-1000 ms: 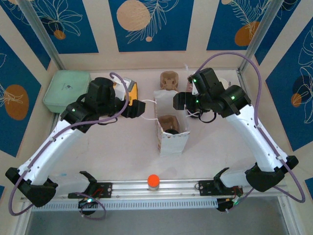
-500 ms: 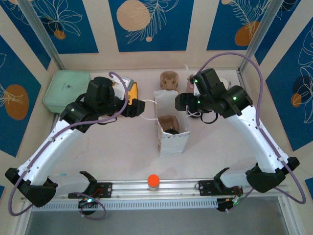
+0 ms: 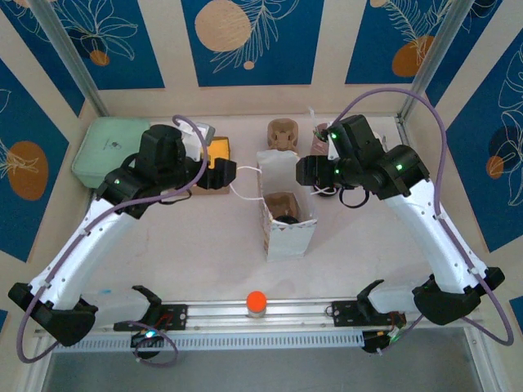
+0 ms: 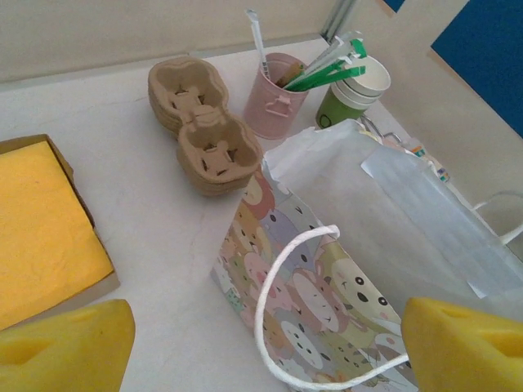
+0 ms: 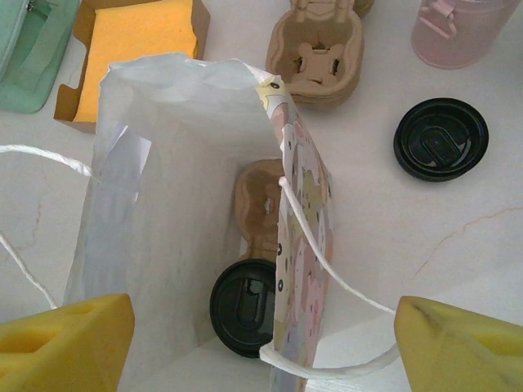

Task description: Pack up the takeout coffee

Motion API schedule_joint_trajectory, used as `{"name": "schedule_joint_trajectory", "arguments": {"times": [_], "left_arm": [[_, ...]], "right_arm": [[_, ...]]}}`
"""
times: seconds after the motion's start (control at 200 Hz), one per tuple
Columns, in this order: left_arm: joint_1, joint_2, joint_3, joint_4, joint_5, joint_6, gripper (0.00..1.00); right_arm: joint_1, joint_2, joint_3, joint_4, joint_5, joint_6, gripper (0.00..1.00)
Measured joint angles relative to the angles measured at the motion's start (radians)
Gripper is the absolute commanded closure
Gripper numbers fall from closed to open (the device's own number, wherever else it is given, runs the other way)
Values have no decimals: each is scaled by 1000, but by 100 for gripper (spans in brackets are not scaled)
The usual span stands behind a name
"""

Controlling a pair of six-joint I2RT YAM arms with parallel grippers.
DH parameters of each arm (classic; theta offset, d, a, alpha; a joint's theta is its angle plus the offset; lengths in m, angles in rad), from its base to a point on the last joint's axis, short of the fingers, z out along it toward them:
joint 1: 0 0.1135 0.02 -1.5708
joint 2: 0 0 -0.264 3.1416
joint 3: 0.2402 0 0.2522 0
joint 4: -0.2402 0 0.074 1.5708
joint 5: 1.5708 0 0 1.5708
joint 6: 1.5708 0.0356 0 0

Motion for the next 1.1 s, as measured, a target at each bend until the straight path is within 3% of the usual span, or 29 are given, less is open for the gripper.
{"name": "schedule_joint_trajectory", "arguments": {"times": [0.695,0.946,1.101], "left_arm": [[116,1,3,10,3,-1,14],[222,1,-100,80,82,-50,14],[267,-4,-160,117,131,-87,14]], "right_arm": [[-80,-14,0,-13,0,-18,16],[-209,5,17,-9,-19,-33,22],[-330,47,40,18,-62,-39,33]]}}
